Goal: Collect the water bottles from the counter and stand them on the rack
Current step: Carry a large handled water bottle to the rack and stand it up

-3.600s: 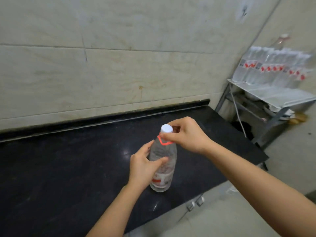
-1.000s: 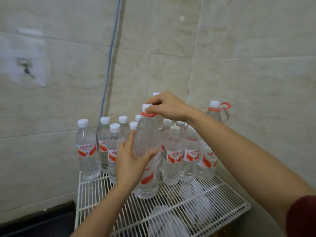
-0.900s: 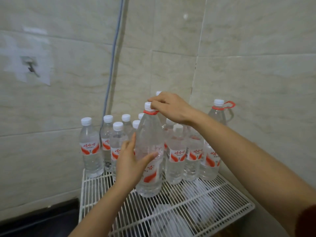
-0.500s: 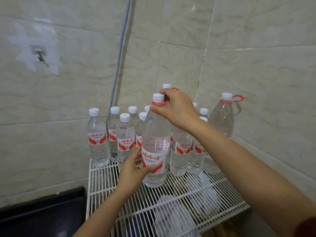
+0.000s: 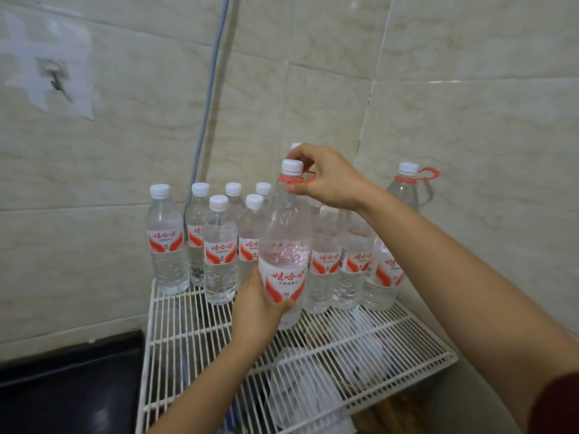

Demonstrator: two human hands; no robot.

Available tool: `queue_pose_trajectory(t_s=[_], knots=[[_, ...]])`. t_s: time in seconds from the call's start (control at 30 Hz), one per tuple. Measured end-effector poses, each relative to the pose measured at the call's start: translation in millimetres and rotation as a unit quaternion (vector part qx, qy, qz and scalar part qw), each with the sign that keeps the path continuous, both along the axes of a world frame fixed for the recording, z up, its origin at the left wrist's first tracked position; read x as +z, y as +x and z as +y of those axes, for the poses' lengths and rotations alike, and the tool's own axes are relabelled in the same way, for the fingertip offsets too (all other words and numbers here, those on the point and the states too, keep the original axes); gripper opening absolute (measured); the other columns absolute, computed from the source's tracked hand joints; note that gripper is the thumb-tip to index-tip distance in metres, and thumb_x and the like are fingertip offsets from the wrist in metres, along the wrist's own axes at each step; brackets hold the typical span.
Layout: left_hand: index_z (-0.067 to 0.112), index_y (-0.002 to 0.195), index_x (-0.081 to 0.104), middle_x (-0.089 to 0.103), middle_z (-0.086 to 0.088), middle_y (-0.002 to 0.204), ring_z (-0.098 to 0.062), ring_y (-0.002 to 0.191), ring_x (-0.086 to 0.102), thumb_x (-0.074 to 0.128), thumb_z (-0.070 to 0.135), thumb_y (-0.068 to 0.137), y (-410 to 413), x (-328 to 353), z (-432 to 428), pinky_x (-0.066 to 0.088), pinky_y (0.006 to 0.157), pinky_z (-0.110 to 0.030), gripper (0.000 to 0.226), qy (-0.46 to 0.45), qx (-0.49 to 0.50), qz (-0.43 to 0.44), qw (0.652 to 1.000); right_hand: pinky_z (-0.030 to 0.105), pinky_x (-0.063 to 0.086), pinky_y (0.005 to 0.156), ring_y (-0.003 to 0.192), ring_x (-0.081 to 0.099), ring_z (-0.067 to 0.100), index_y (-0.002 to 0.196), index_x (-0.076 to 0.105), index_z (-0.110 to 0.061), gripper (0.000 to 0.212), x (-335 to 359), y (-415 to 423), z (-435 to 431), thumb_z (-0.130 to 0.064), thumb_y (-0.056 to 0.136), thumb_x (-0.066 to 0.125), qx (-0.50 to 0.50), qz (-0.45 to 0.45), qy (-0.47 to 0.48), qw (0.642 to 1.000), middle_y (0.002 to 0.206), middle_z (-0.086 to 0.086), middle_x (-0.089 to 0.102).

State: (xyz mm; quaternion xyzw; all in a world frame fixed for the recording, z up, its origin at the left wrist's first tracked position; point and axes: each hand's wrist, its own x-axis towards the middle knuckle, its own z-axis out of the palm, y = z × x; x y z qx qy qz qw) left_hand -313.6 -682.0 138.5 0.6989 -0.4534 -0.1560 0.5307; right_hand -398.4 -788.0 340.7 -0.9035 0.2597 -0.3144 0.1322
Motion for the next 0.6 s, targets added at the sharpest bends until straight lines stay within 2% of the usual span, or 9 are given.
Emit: queue_pose_trajectory(t_s=[0.13, 0.27, 0.43, 0.53, 0.6], knots=[[0.023, 0.128, 0.048, 0.062, 0.008, 0.122, -0.005, 0.106, 0.055, 0.084, 0.017, 0.065, 1, 0, 2, 0.041, 0.084, -0.019, 0.072, -0.008, 0.009, 0.019, 1.000, 0.027, 0.048, 0.082, 0.090, 0.058, 0.014, 0.110, 0.063, -0.015, 0.035, 0, -1, -2, -0.022, 0.079, 0.076, 0.018, -0.003, -0.005, 1.000, 0.102, -0.001, 0.065], [0.020, 0.128, 0.045, 0.059, 0.003, 0.125, -0.015, 0.114, 0.057, 0.085, 0.020, 0.065, -4, -1, -1, 0.043, 0.086, -0.021, 0.075, 0.006, 0.036, 0.030, 0.999, 0.029, 0.048, 0.087, 0.095, 0.059, 0.015, 0.115, 0.063, -0.015, 0.038, 1, -5, -4, -0.019, 0.079, 0.075, 0.021, 0.006, -0.003, 1.000, 0.104, -0.002, 0.066], [0.022, 0.126, 0.043, 0.056, 0.003, 0.124, -0.016, 0.113, 0.057, 0.084, 0.026, 0.067, -9, -5, -1, 0.047, 0.086, -0.026, 0.072, 0.012, 0.052, 0.025, 0.998, 0.027, 0.048, 0.089, 0.097, 0.059, 0.012, 0.116, 0.063, -0.016, 0.036, 0, -8, 3, -0.018, 0.081, 0.073, 0.031, -0.003, 0.014, 0.999, 0.104, -0.003, 0.065], [0.021, 0.128, 0.041, 0.055, 0.003, 0.127, -0.016, 0.115, 0.056, 0.082, 0.026, 0.069, -10, -4, 3, 0.047, 0.088, -0.027, 0.072, 0.019, 0.045, 0.023, 0.999, 0.027, 0.046, 0.086, 0.096, 0.060, 0.016, 0.114, 0.064, -0.013, 0.032, -3, -10, 10, -0.020, 0.084, 0.071, 0.028, -0.005, -0.003, 1.000, 0.103, 0.001, 0.066], [0.021, 0.130, 0.040, 0.054, 0.002, 0.130, -0.015, 0.118, 0.054, 0.080, 0.025, 0.071, -12, -2, 6, 0.045, 0.090, -0.025, 0.071, 0.027, 0.038, 0.031, 0.998, 0.030, 0.043, 0.094, 0.107, 0.058, 0.019, 0.123, 0.062, -0.012, 0.041, -7, -14, 14, -0.025, 0.085, 0.070, 0.008, -0.009, -0.030, 0.999, 0.116, 0.004, 0.066]])
